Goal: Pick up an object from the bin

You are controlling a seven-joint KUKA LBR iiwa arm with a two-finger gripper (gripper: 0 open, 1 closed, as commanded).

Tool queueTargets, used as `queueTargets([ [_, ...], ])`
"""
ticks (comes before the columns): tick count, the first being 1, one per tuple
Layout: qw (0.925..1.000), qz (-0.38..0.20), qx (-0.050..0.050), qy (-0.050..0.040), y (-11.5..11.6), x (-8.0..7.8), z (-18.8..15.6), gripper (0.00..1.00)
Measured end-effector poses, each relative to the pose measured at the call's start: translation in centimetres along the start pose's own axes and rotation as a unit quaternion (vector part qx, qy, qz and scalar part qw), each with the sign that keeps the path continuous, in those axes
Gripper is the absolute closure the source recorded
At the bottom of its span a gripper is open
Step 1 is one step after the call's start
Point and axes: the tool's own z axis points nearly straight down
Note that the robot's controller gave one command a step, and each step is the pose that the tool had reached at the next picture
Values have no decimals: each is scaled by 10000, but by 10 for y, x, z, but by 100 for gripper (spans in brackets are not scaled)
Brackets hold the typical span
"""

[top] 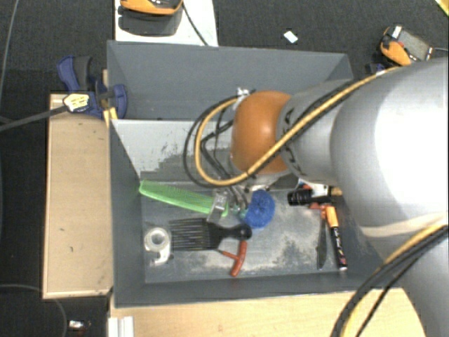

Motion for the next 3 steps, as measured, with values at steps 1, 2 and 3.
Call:
queueTargets([
  [1, 10000, 0, 0, 0, 0, 0, 0, 100],
  [2, 10000, -5, 18, 30, -1, 1, -34, 100],
  [3, 10000, -19, 21, 30, -1, 1, -79, 100],
])
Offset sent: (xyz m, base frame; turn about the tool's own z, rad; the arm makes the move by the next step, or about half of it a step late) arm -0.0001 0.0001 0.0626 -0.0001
